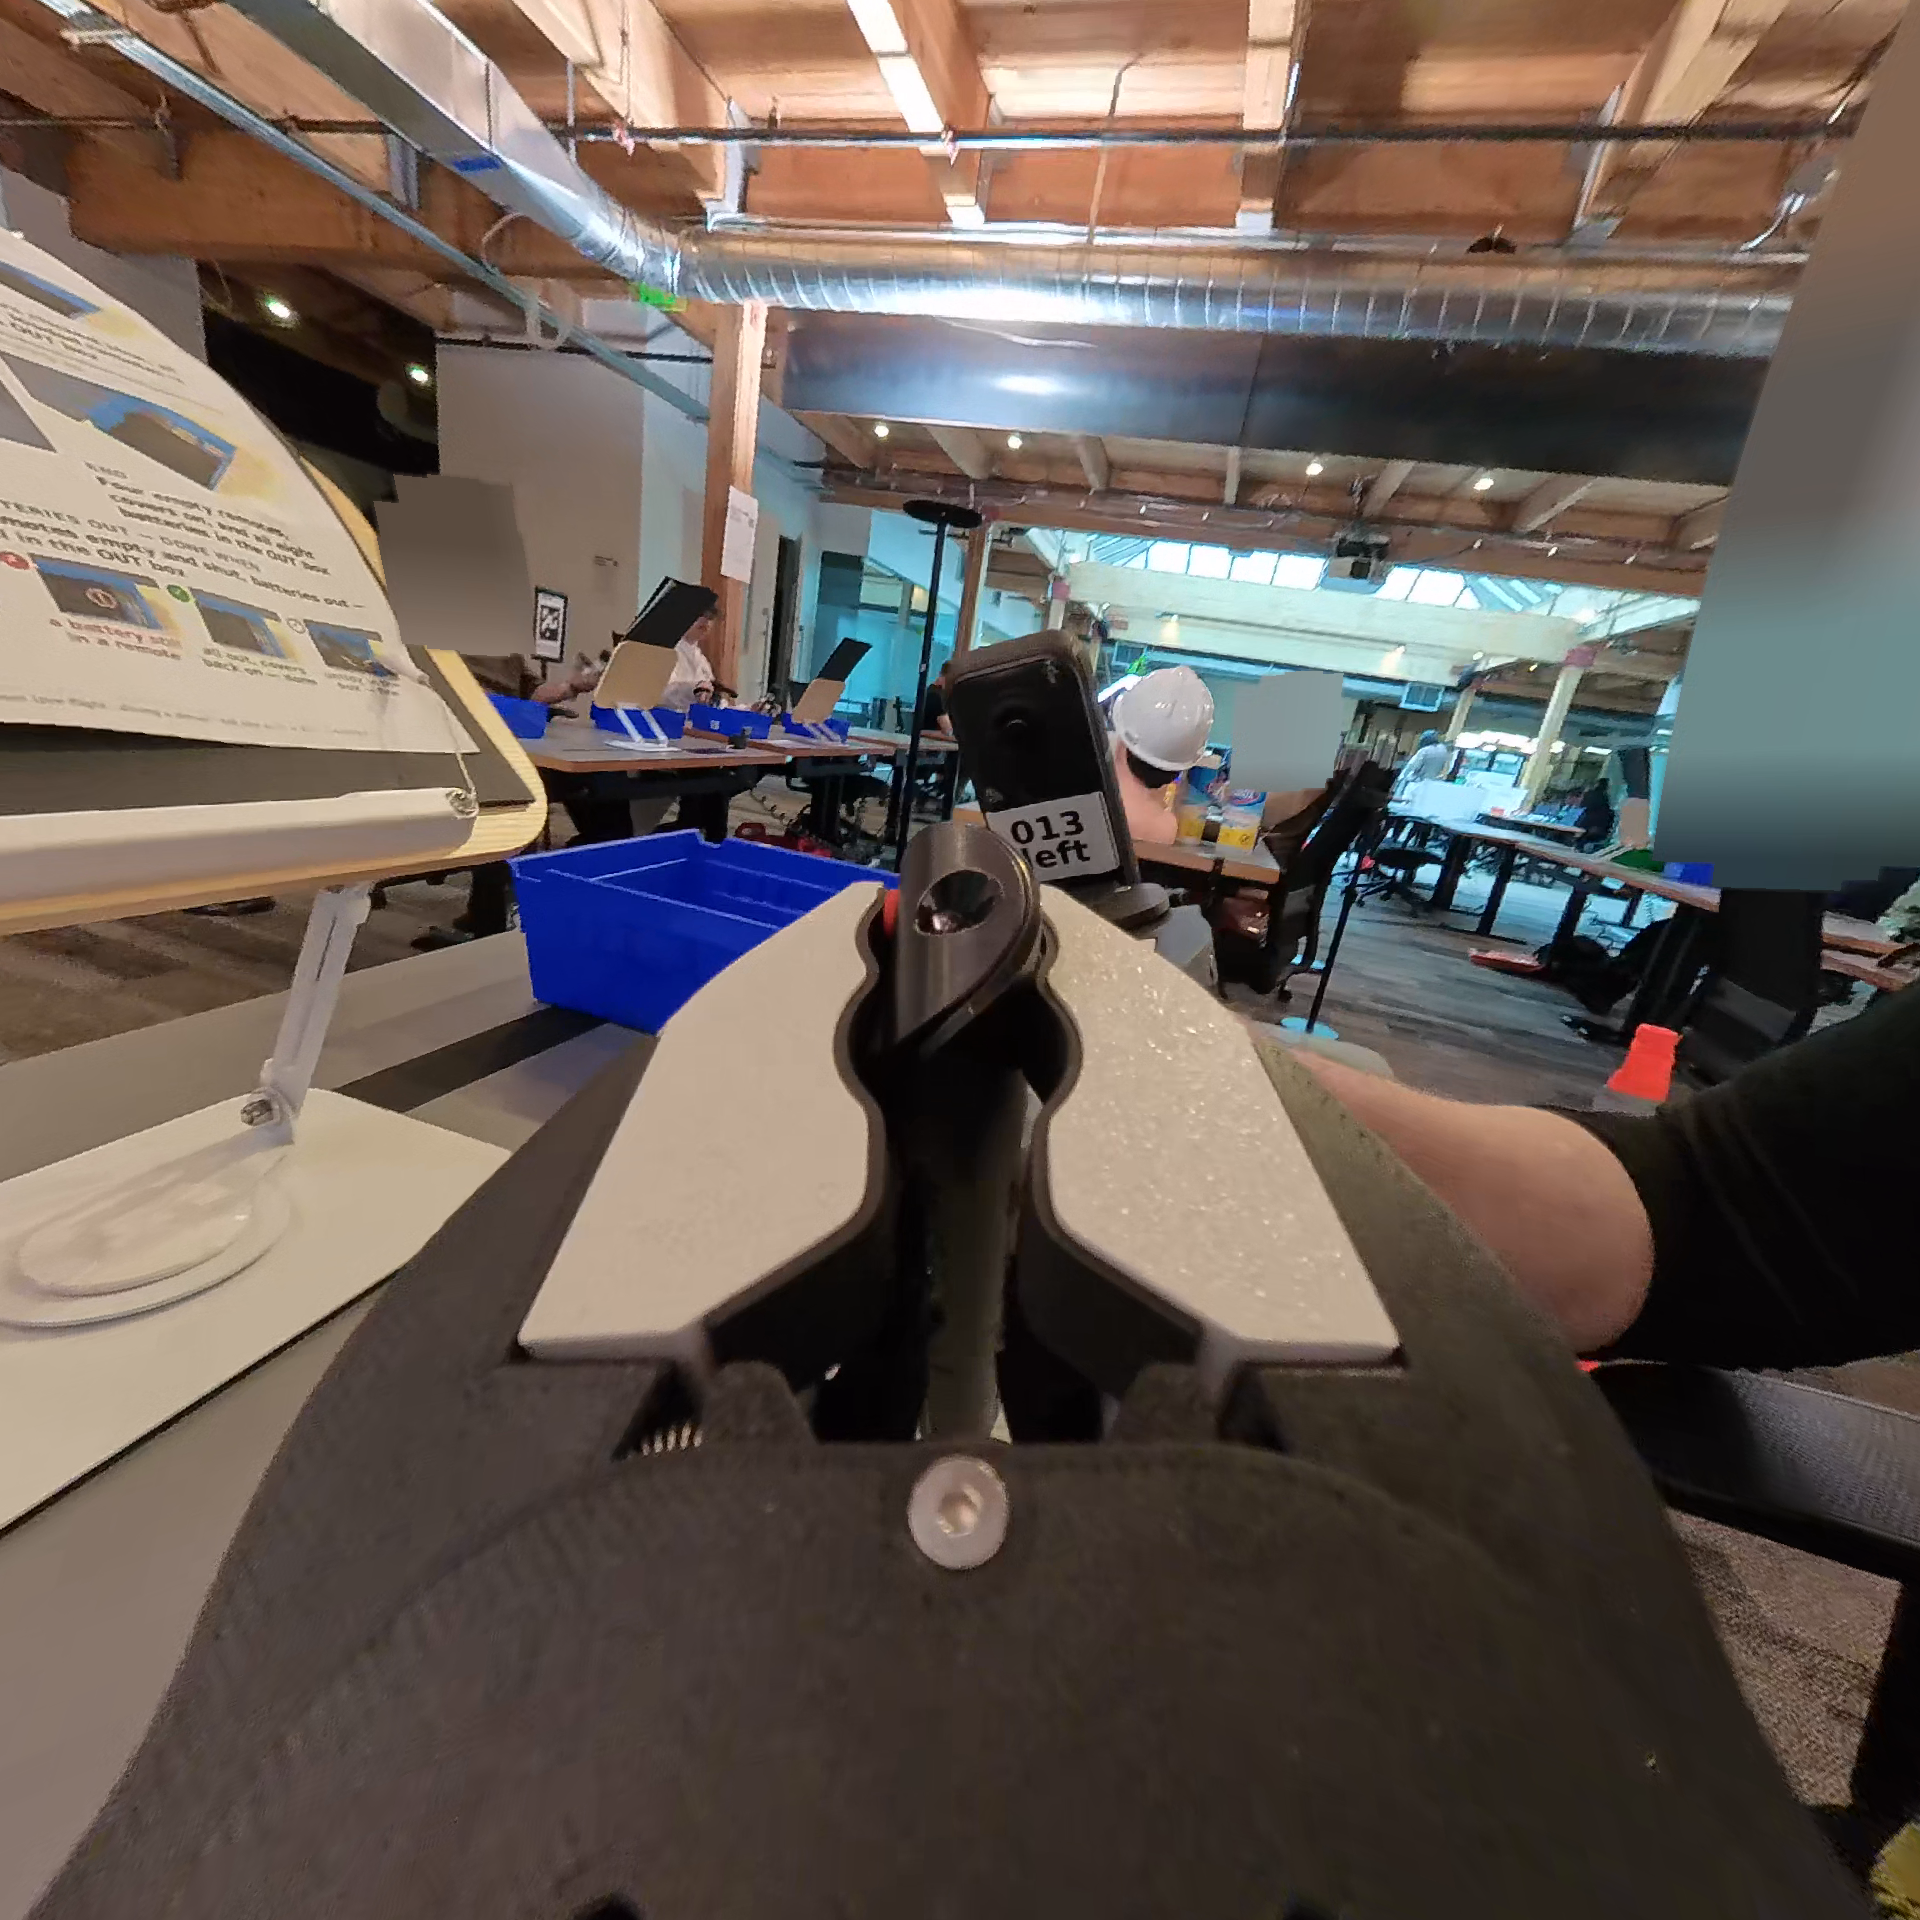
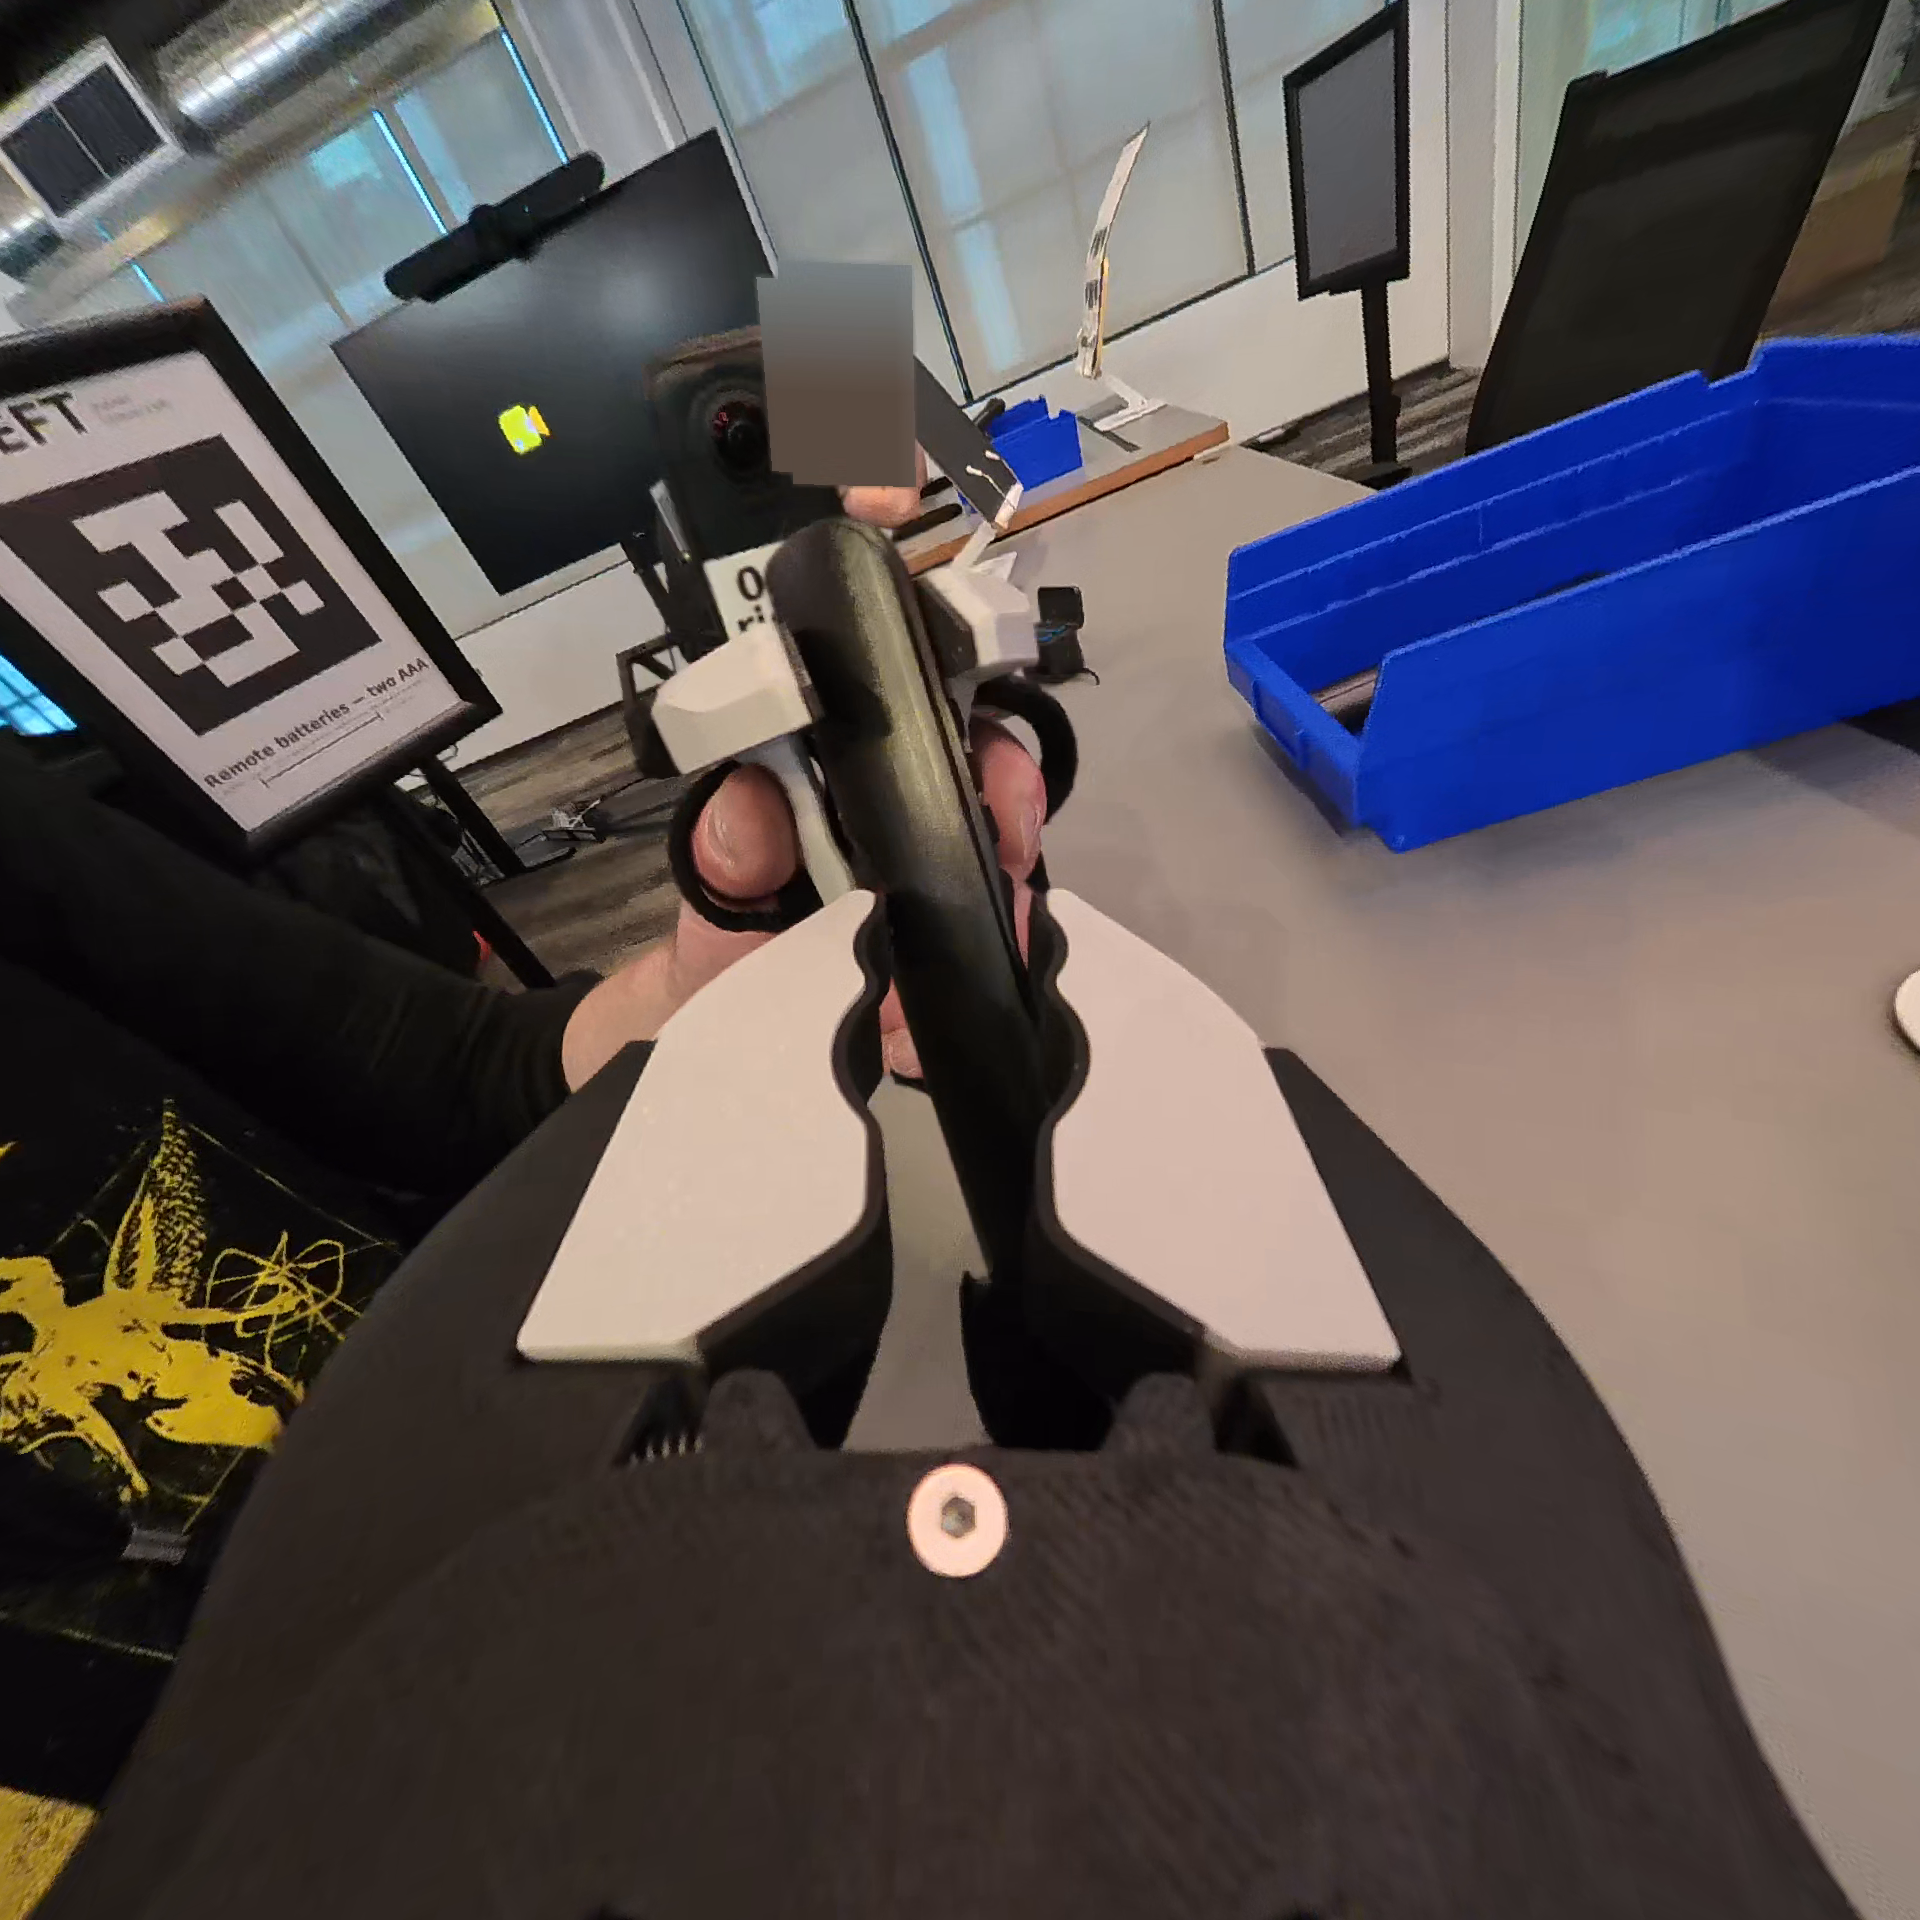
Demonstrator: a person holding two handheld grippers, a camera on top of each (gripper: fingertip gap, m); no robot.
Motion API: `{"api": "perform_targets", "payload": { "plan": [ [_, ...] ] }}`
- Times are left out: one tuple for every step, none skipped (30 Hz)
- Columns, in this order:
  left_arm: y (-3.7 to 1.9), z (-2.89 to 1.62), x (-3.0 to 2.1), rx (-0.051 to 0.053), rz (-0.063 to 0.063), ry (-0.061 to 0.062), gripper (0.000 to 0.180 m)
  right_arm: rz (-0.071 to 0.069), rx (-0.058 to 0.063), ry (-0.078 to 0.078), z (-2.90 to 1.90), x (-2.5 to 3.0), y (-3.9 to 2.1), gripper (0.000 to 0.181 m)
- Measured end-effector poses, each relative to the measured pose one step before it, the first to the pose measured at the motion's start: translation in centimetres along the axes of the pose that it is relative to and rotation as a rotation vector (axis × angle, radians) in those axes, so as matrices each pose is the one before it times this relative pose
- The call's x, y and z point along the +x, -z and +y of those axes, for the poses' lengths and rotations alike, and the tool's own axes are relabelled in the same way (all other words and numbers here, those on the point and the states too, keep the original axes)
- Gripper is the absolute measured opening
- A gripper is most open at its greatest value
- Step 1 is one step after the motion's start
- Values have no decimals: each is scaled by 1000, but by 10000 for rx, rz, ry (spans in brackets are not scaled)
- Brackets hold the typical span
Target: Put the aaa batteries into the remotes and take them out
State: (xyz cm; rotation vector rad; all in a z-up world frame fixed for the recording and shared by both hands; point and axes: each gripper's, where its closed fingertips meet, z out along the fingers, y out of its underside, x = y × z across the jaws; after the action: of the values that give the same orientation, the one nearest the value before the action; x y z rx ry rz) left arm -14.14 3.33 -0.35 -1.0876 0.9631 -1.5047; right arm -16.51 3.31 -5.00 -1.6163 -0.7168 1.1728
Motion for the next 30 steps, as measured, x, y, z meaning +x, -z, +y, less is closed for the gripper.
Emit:
{"api": "perform_targets", "payload": {
  "plan": [
    [40, 99, -99, -66, -63, -34, 22, 76, -47, -31, 175, 154, -83, 25],
    [40, 54, -92, -23, 16, 104, 22, 56, 37, 100, 59, 50, -77, 25],
    [17, 99, -52, -51, 22, 83, 22, 5, -161, 50, 268, 43, -95, 25],
    [-9, 155, 21, -107, -14, -48, 22, -25, -201, 143, 235, 7, -35, 25],
    [-67, 102, 100, -120, -4, -99, 22, -59, -183, 107, 138, -48, 51, 25],
    [-86, 85, 100, -125, 5, -76, 21, -54, -152, 186, 83, -90, 61, 25],
    [-86, 116, 33, -78, 6, 20, 22, 18, -261, 241, 186, 17, 69, 25],
    [-63, 104, -42, 6, 40, 171, 22, -17, -232, 234, 138, 3, 82, 25],
    [-61, 191, -84, -42, 31, 141, 21, -9, -281, 167, 218, 54, 88, 24],
    [-48, 189, -30, -83, 24, 33, 21, -21, -291, 224, 303, 71, -2, 24],
    [-23, 17, 80, -9, 52, 22, 21, -169, -103, 42, 42, -97, 44, 24],
    [-69, 1, 123, -23, 51, -20, 21, -85, -194, 118, 9, -143, 72, 23],
    [-82, 68, 41, -26, 59, 14, 21, 37, -344, 218, 124, 23, 97, 23],
    [-57, 73, 48, 32, 115, 127, 21, -90, -251, 144, 106, -56, 97, 22],
    [-87, 188, 76, -53, 103, 74, 21, -171, -297, 88, 275, -94, 84, 22],
    [-148, 198, 125, -125, 35, -57, 20, -121, -302, 110, 272, -49, 116, 22],
    [-167, 73, 182, -61, 44, -54, 21, -213, -253, 55, 137, -166, 151, 22],
    [-122, -4, 154, -1, 66, 14, 21, -91, -218, 199, 41, -131, 168, 22],
    [-67, -46, -21, 34, 0, 50, 21, 46, -171, 106, 5, 0, 133, 22],
    [-35, 84, -176, -25, -80, -18, 21, 105, -110, -76, 55, 185, 20, 22],
    [-9, 144, -166, -39, -90, -91, 21, 115, -69, -79, 127, 246, -78, 23],
    [56, -101, -142, 151, -62, 35, 21, 97, 151, -108, -168, 150, -12, 23],
    [77, -336, -86, 257, -24, 121, 21, 163, 413, -127, -533, 125, 98, 23],
    [50, -373, 60, 189, 0, 6, 22, 86, 511, -166, -542, -30, 85, 23],
    [7, -299, 123, 119, -28, -96, 22, -147, 581, -364, -429, -176, 77, 22],
    [-38, -179, 106, 74, -74, -120, 23, -214, 667, -547, -339, -89, 80, 22],
    [-48, -50, -4, 12, -130, -134, 23, -119, 636, -516, -190, 43, 55, 23],
    [-15, 53, -97, -48, -139, -111, 23, 142, 417, -373, 24, 253, -17, 25],
    [30, 26, -45, -8, -41, 0, 23, 114, 280, -138, 44, -47, -56, 25],
    [55, -53, -9, 85, 11, 91, 23, 158, 193, -40, -35, -43, -20, 25]
  ]
}}
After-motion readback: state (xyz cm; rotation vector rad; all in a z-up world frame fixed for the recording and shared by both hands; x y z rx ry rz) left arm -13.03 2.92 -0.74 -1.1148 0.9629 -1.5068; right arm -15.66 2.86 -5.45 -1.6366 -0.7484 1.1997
